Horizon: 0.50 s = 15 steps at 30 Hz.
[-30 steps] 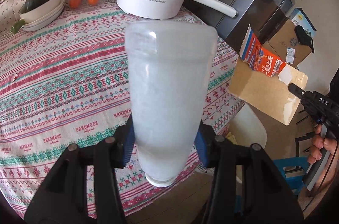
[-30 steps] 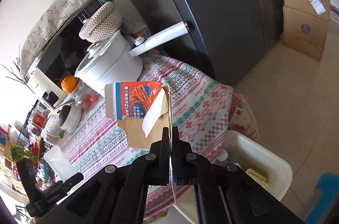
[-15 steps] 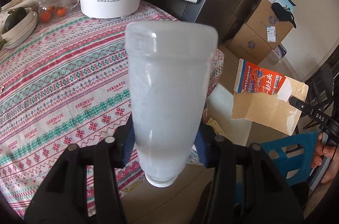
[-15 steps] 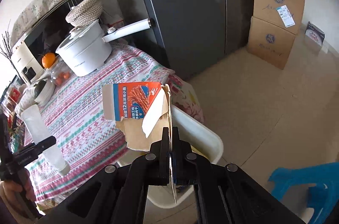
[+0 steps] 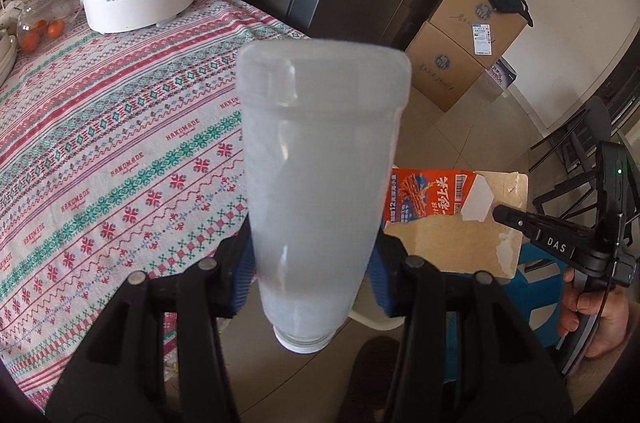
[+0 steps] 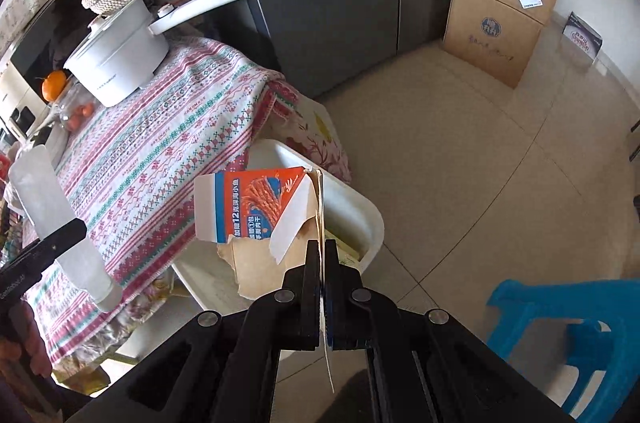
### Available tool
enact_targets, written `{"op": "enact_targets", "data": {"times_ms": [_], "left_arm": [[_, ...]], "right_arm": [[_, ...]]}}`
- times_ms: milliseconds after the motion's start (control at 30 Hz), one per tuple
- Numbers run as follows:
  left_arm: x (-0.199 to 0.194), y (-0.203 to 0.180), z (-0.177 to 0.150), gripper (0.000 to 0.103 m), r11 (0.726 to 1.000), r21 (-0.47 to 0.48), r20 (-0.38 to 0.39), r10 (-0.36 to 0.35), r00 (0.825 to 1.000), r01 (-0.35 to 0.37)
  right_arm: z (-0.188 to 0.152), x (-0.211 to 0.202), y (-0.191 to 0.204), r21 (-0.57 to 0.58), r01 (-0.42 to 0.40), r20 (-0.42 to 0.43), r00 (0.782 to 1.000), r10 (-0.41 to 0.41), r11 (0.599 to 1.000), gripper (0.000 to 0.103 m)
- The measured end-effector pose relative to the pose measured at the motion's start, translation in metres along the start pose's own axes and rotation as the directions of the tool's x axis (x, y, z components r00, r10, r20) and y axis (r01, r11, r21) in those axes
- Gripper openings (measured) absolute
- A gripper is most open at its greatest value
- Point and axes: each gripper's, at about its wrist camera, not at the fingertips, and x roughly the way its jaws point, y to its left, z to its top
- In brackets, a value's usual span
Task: Collect trash
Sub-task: 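Carry the bottle and carton to the white bin and release both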
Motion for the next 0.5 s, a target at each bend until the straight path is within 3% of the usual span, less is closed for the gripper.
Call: {"op": "enact_targets", "data": {"times_ms": [167, 367, 433, 500], "left_arm": [[0.013, -0.013, -0.001, 0.051, 1.0, 0.029, -0.016, -0.01, 1.0, 0.011], [0.026, -0.027, -0.003, 0.051, 0.998, 0.058, -0.018, -0.032, 0.999, 0.033], [0.03, -0.032, -0.003, 0.051, 0.997, 0.067, -0.021, -0.035, 0.999, 0.037], [0.035, -0.038, -0.004, 0.051, 0.996, 0.077, -0.026, -0.035, 0.999, 0.037]], "right_arm": [[0.001, 0.02, -0.002, 0.001, 0.015, -0.077, 0.997, -0.014, 1.0, 0.002], [0.005, 0.036, 0.003, -0.016, -0.005, -0.11, 0.994, 0.003, 1.0, 0.003], [0.008, 0.038, 0.007, -0.012, -0.062, -0.113, 0.992, 0.06, 0.998, 0.007], [0.012, 0.038, 0.008, 0.013, -0.122, -0.122, 0.985, 0.122, 0.992, 0.03]]}}
